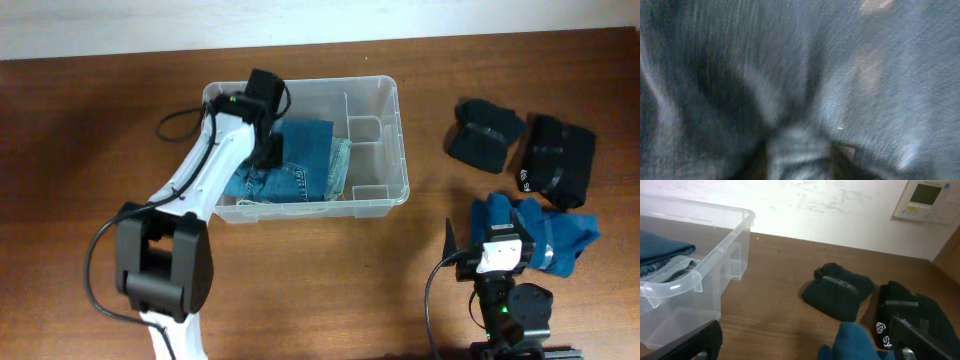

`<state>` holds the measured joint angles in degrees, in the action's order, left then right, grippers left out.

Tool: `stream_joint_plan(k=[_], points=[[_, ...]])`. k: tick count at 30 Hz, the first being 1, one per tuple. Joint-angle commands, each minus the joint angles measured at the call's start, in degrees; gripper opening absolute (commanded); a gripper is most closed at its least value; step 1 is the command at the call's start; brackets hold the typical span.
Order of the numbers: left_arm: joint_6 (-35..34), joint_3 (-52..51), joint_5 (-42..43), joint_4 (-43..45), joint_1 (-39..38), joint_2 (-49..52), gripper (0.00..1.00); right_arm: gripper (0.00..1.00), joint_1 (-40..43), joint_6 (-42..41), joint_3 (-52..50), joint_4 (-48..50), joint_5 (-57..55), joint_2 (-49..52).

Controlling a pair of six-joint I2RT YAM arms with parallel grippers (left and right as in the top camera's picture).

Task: Pack container
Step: 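Lower the dark blue jeans into the bin, release, raise left arm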

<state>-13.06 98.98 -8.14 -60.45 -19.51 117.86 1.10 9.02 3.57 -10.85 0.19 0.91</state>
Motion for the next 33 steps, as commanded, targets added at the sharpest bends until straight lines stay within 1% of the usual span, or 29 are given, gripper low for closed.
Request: stream_joint_plan(k=[1,2,6,7,8,9,12,15,16,17,19,21,24,27,28,29,30,31,32,33], points=[[-0.3,12.1,1.9,-7.8,0.5,2.2,0.79,0.98,0.5,-0.3,-0.4,-0.2,-0.5,-0.4],[-0.3,16.5,1.9,-10.4,0.5,2.2,0.82,0.98,0.5,-0.3,-0.4,-0.2,-0.5,-0.4],[-0.3,29.6,1.9,-17.1,0.5,2.2,0.87,0.98,0.5,-0.3,-0.4,-0.2,-0.5,-0.4],[-0.2,33.7,1.9,-18.9,0.5,2.2,0.93,0.98,0.5,-0.3,-0.4,-0.2,-0.5,-0.4],[-0.1,41.1,1.9,-22.2,0.5,2.2,0.97,0.98,0.5,-0.3,-0.4,0.0,-0.5,-0.4],[-0.1,43.9,1.7,-23.5,0.6,2.2,0.99,0.98,0.5,-0.3,-0.4,0.0,-0.5,-0.4],[1.0,53.6,1.7,-27.5,1.5,2.2,0.99,0.98,0.5,-0.3,-0.4,-0.1,-1.0,-0.4],[1.1,59.2,1.7,-30.2,3.3,2.2,0.99,0.98,0.5,-1.9,-0.4,1.0,0.4,-0.4],[1.1,59.7,1.7,-30.4,3.8,2.2,0.99,0.98,0.5,-4.0,-0.4,1.4,1.8,-0.4],[1.1,59.8,1.7,-30.6,4.7,2.2,0.99,0.98,0.5,-7.8,0.3,1.7,2.1,-0.4],[1.1,59.7,1.7,-30.7,5.5,2.2,0.99,0.98,0.5,-10.2,1.2,2.4,2.0,-0.4],[1.1,59.6,1.7,-31.2,7.0,2.2,0.99,0.98,0.5,-14.1,5.2,2.5,0.4,0.3],[1.1,59.6,1.7,-31.7,9.1,2.2,0.99,0.98,0.5,-14.5,16.7,-1.6,-2.0,6.8],[1.1,59.6,1.7,-32.0,10.1,2.2,0.99,0.98,0.5,-14.4,29.5,-10.3,-4.2,18.0],[1.1,59.6,1.7,-32.0,10.3,2.2,0.99,0.98,0.5,-14.4,35.0,-14.5,-4.6,23.3],[1.1,59.6,1.8,-32.0,10.3,2.2,0.99,0.98,0.5,-14.4,44.3,-22.4,-4.8,32.5],[1.1,59.6,1.8,-32.0,10.3,2.2,0.99,0.98,0.5,-13.7,50.5,-28.0,-4.8,38.8],[1.1,59.6,1.8,-32.0,10.3,2.2,0.99,0.98,0.5,-12.0,55.8,-33.2,-4.8,44.3],[1.1,59.6,1.7,-32.1,10.3,2.2,0.99,0.98,0.5,-10.5,58.8,-35.9,-4.9,47.3],[1.1,59.6,1.7,-32.1,10.3,2.2,0.99,0.98,0.5,-9.7,63.3,-39.8,-4.9,53.0]])
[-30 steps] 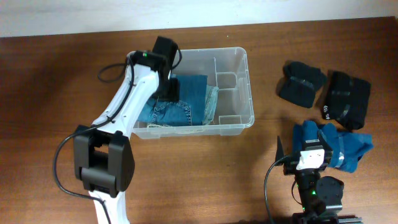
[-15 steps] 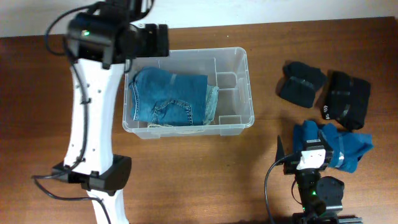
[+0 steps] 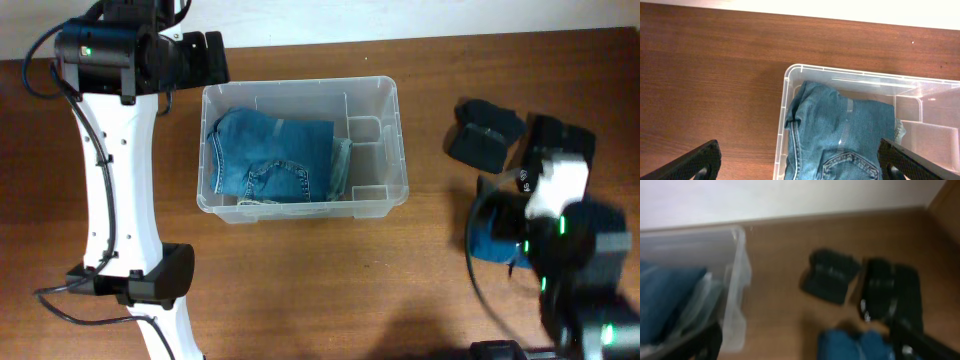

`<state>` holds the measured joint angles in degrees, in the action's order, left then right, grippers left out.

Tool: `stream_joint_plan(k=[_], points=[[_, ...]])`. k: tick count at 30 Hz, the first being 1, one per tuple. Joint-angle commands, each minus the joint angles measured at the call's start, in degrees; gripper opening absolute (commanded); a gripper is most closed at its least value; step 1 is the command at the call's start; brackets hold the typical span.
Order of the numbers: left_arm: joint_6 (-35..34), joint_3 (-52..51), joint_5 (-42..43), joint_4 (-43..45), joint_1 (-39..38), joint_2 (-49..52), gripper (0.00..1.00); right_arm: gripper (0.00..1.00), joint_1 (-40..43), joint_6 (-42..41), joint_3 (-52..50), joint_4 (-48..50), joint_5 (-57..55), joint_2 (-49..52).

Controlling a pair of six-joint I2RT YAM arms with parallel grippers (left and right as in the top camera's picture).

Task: Pack container
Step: 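Lower the dark blue jeans into the bin, release, raise left arm, then grasp the dark blue garment on the right with the right gripper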

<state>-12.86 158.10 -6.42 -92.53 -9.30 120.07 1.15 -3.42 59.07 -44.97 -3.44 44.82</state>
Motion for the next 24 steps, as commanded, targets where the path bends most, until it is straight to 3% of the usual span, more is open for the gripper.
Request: stream_joint_plan(k=[1,3,7,10,14,16,20,24], points=[[0.9,0.5,0.0,0.0,0.1,0.0,0.99,0.98,0.5,2.7,11.2,-9.4,-1.3,13.7],[0.9,0.5,0.0,-0.1,0.1,0.0,0.99,0.98,0.6,2.1,14.2,-14.0,-1.4,19.5],[0.9,0.5,0.0,-0.2,0.1,0.0,0.99,0.98,4.4,-8.3,14.8,-18.1,-1.2,25.6],[0.9,0.5,0.0,-0.1,0.1,0.0,0.99,0.98,12.6,-17.2,13.7,-20.2,-0.4,28.9],[0.9,0.5,-2.1,-0.1,0.1,0.4,0.99,0.98,24.9,-17.0,10.1,-19.4,3.8,30.6],[0.9,0.5,-2.4,-0.2,0.1,0.9,0.99,0.98,30.7,-17.2,7.0,-18.4,5.1,30.8],[0.9,0.1,-2.4,-0.1,0.1,1.4,0.99,0.98,39.2,-24.9,-2.5,-13.7,7.9,30.8],[0.9,0.1,-2.4,0.0,0.1,1.8,0.99,0.98,41.6,-29.9,-15.3,-1.1,13.5,30.8]])
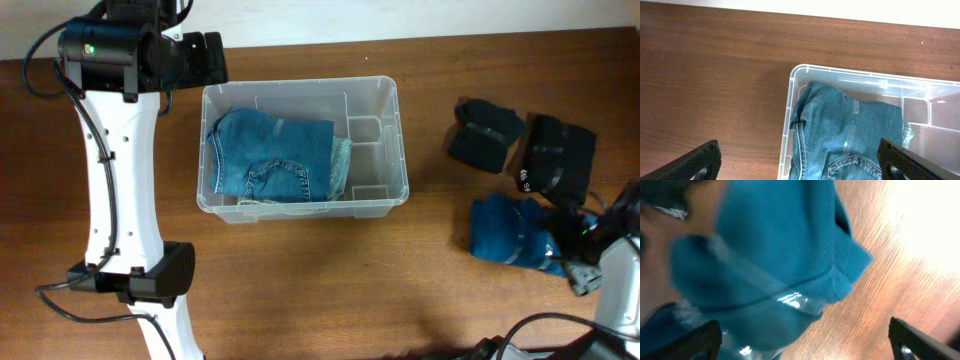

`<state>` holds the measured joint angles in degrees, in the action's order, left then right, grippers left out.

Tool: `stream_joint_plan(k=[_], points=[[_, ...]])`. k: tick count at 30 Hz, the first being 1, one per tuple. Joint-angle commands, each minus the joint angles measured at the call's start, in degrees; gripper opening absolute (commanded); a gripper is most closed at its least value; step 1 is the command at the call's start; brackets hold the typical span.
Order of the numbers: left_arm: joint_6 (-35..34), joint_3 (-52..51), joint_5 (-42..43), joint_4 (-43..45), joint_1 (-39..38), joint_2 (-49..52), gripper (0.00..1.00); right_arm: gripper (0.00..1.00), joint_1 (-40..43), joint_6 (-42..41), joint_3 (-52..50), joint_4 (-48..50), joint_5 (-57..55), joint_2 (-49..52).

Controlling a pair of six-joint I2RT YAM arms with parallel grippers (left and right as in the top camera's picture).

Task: Pack container
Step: 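Grasp the dark blue garment on the right with the right gripper, then place the dark blue garment into the bin's right side and release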

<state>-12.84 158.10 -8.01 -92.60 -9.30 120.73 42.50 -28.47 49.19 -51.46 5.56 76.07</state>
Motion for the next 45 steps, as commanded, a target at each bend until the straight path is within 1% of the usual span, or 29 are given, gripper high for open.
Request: stream_joint_plan(k=[1,4,5,6,7,8,9,10,11,15,16,18,20,21,22,23,25,27,29,30,33,36,37,39,42,45], points=[[0.9,0.1,-0.8,0.0,0.1,1.2,0.99,0.98,0.2,-5.1,-7.7,8.6,5.0,-0.4],[0.9,0.1,-0.8,0.2,0.1,1.2,0.99,1.00,0.2,-5.0,-12.7,17.5,5.2,-0.4],[0.9,0.1,-0.8,0.2,0.1,1.2,0.99,0.93,0.2,-4.8,-14.6,21.3,5.2,-0.4],[0.9,0.1,-0.8,0.2,0.1,1.2,0.99,0.81,0.2,-3.4,-15.9,23.9,5.2,-0.4],[0.9,0.1,-0.8,0.2,0.1,1.2,0.99,0.59,0.2,-0.4,-16.7,25.5,5.2,-0.4],[0.9,0.1,-0.8,0.2,0.1,1.2,0.99,0.49,0.2,1.2,-16.8,25.8,5.2,-0.4],[0.9,0.1,-0.8,0.2,0.1,1.2,0.99,0.33,0.2,2.9,-16.8,25.8,5.3,-0.4],[0.9,0.1,-0.8,0.2,0.1,1.2,0.99,0.15,0.2,4.7,-16.8,25.7,6.4,-0.4],[0.9,0.1,-0.8,0.2,0.1,1.2,0.99,0.04,0.2,6.6,-16.8,25.7,8.6,-0.4],[0.9,0.1,-0.9,0.2,0.1,1.2,0.99,0.04,0.2,11.1,-15.3,23.0,19.5,-0.6],[0.9,0.1,-1.3,0.2,0.1,1.2,0.99,0.04,0.2,15.0,-13.3,19.9,24.3,-1.2],[0.9,0.1,-3.0,0.4,0.1,1.2,0.99,0.04,0.0,21.4,-8.6,13.9,29.3,-2.8],[0.9,0.1,-3.8,0.6,0.1,1.2,0.99,0.04,-1.9,28.9,-1.0,7.6,32.4,-5.3],[0.9,0.1,-3.8,0.6,0.1,1.2,0.99,0.04,-3.0,32.1,2.3,6.1,33.9,-6.1],[0.9,0.1,-3.8,0.6,0.1,1.2,0.99,0.04,-5.3,36.8,8.1,3.8,36.5,-6.7],[0.9,0.1,-3.8,0.6,0.1,1.2,0.99,0.04,-7.1,39.2,11.8,2.8,37.9,-6.8],[0.9,0.1,-3.8,0.5,0.1,1.2,0.99,0.04,-14.4,43.0,21.6,2.6,38.0,-6.5],[0.9,0.1,-3.8,0.5,0.1,1.2,0.99,0.04,-21.6,43.0,26.9,5.3,35.7,-5.9],[0.9,0.1,-3.8,0.4,0.1,1.2,1.00,0.04,-28.7,42.8,29.1,9.9,34.5,-5.2],[0.9,0.1,-3.8,0.3,0.1,1.2,0.99,0.04,-33.1,42.8,29.2,13.7,33.4,-4.8],[0.9,0.1,-3.8,0.3,0.1,1.2,1.00,0.04,-44.0,42.8,29.2,21.0,26.8,-1.6],[0.9,0.1,-3.9,-0.1,0.1,1.2,0.99,0.04,-50.6,42.8,29.2,22.9,21.6,3.5],[0.9,0.1,-3.9,-0.2,0.2,1.2,0.99,0.04,-51.7,42.4,29.2,23.3,21.6,5.2],[0.9,0.1,-3.8,-0.3,0.5,1.2,0.99,0.04,-53.9,38.7,29.2,24.6,21.5,10.6],[0.9,0.1,-3.8,-0.3,0.5,1.2,0.99,0.04,-54.2,34.9,29.2,24.9,20.9,16.8],[0.9,0.1,-3.8,-0.4,0.7,1.2,0.99,0.04,-54.0,33.5,29.2,24.2,20.9,19.8]])
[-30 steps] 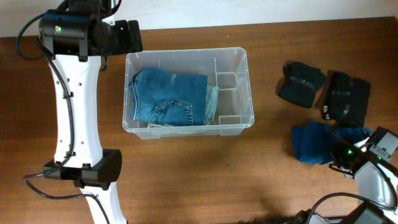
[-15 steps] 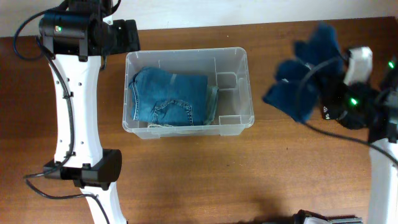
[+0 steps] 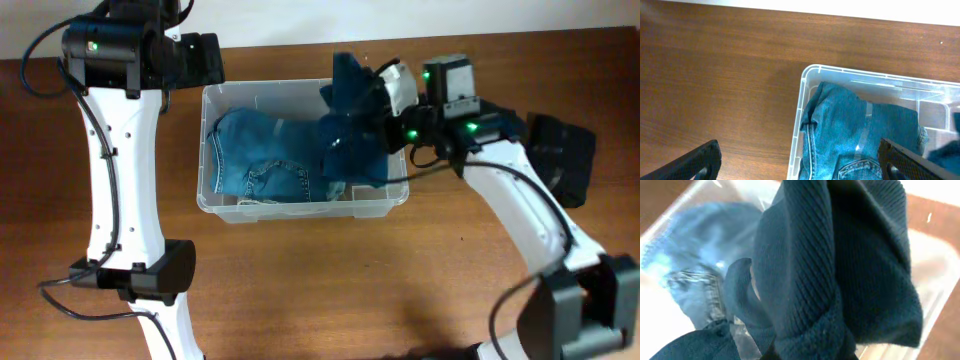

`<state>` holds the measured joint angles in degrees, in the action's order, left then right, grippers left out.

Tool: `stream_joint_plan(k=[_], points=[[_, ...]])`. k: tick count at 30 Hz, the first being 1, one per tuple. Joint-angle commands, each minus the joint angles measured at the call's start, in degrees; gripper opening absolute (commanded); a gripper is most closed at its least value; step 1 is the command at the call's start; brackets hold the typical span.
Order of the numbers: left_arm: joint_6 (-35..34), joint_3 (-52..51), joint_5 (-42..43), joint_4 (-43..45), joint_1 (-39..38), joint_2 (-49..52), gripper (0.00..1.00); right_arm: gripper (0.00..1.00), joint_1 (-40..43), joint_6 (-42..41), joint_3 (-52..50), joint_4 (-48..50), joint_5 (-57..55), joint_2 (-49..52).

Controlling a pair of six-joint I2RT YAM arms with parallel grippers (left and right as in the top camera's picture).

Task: Pack container
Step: 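Place the dark blue garment into the bin's right side and release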

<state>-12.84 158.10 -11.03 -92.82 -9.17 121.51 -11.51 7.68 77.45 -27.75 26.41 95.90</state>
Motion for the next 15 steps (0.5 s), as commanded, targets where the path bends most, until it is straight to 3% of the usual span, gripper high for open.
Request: stream_joint_plan(k=[1,2,3,4,5,9,15], points=[[0.9,0.1,-0.8,-0.3,1.0,0.4,0.99,0.04,0.0,-2.6,0.9,-0.1,-0.2,0.4],[0.9,0.1,-0.8,-0.3,1.1,0.4,0.99,0.04,0.0,-2.6,0.9,-0.1,-0.2,0.4],[0.9,0.1,-0.8,-0.3,1.1,0.4,0.99,0.11,0.0,-2.6,1.0,-0.1,-0.2,0.3],[0.9,0.1,-0.8,-0.3,1.1,0.4,0.99,0.80,0.0,-2.6,1.0,-0.2,-0.2,0.3],[0.9,0.1,-0.8,-0.3,1.1,0.4,0.99,0.99,0.0,-2.6,1.0,-0.4,-0.1,0.2],[0.9,0.1,-0.8,-0.3,1.1,0.4,0.99,0.98,0.0,-2.6,2.7,-4.2,1.6,-1.3],[0.9,0.1,-0.8,-0.3,1.1,0.4,0.99,0.98,-0.1,1.0,13.5,-16.7,1.4,-1.6]])
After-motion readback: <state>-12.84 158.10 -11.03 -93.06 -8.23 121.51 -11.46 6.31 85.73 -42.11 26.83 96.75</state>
